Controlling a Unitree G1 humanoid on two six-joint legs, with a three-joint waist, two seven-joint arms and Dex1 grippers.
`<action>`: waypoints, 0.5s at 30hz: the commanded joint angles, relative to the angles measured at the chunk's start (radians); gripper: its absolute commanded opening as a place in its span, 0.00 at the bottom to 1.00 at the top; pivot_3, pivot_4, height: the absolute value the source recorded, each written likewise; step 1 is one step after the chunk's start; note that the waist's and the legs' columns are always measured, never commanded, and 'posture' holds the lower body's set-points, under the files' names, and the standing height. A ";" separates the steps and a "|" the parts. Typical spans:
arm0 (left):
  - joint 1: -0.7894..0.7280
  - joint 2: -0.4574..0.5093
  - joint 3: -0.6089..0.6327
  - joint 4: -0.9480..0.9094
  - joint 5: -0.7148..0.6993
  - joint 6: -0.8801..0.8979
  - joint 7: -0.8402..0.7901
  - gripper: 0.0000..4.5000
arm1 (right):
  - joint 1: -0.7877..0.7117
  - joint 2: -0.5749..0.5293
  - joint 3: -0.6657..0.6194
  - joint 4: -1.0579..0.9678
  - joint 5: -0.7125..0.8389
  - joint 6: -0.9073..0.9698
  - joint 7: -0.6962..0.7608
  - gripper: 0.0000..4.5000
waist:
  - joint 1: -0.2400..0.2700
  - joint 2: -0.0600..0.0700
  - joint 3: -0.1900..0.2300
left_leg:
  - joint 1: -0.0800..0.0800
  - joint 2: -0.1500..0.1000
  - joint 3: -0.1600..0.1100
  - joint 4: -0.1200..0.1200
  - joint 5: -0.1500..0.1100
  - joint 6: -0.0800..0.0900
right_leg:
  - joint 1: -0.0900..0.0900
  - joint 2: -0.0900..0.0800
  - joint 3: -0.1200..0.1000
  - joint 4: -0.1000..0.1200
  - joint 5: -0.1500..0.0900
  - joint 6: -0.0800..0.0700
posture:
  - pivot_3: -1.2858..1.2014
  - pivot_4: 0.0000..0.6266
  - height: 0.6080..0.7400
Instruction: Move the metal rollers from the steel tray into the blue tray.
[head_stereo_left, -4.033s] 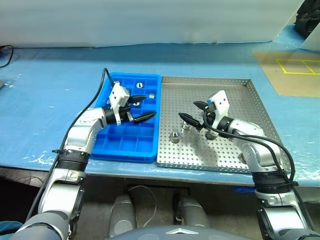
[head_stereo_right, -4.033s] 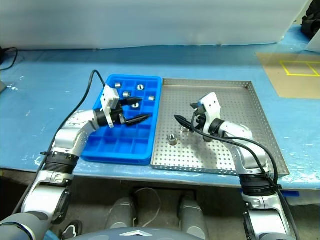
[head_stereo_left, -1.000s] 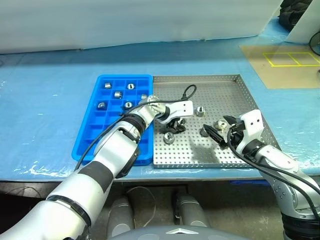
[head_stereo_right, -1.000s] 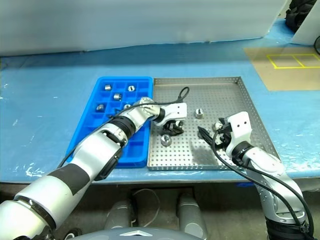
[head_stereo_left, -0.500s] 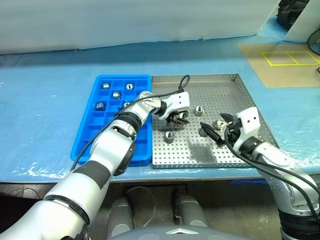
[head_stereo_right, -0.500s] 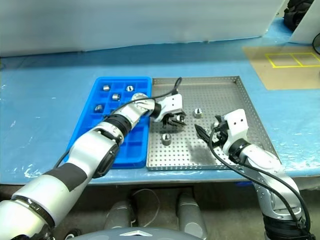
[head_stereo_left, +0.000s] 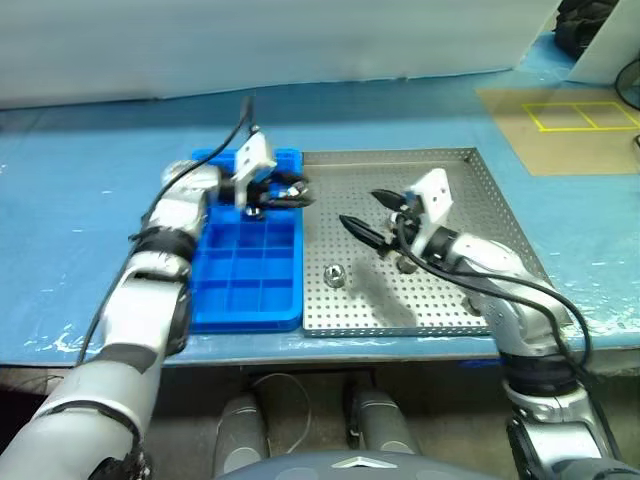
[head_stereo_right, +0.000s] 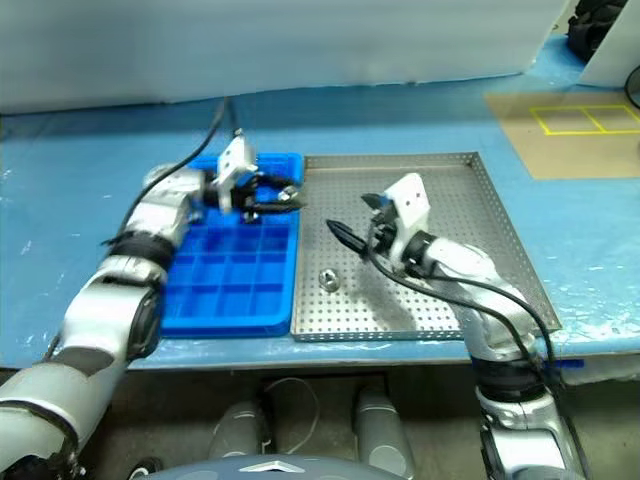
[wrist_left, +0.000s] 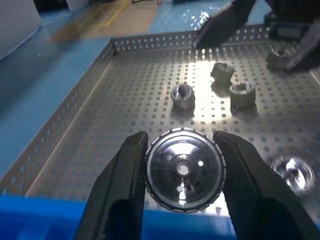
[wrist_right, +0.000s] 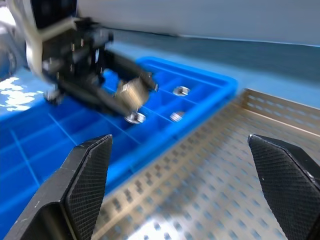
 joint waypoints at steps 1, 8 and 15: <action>0.088 0.090 0.058 -0.293 -0.060 0.097 0.071 0.39 | -0.092 0.036 0.056 0.079 -0.011 -0.070 0.077 1.00 | 0.022 -0.001 0.001 | -0.002 0.001 0.000 0.000 0.000 -0.001 | -0.001 0.000 -0.001 0.000 0.000 0.000 | 0.47 0.24 1.00; 0.409 0.200 0.155 -0.755 -0.124 0.268 0.264 0.39 | -0.229 0.135 0.138 0.309 -0.046 -0.164 0.211 1.00 | 0.100 0.000 0.002 | -0.003 0.003 -0.001 -0.001 0.000 -0.007 | -0.001 -0.001 -0.006 0.001 -0.002 -0.004 | 0.56 0.24 1.00; 0.597 0.210 0.173 -0.920 -0.110 0.286 0.415 0.39 | -0.278 0.170 0.148 0.401 -0.064 -0.197 0.288 1.00 | 0.140 -0.001 0.003 | -0.002 0.003 -0.008 -0.001 0.004 -0.013 | -0.002 0.000 -0.009 0.008 -0.003 -0.004 | 0.60 0.24 1.00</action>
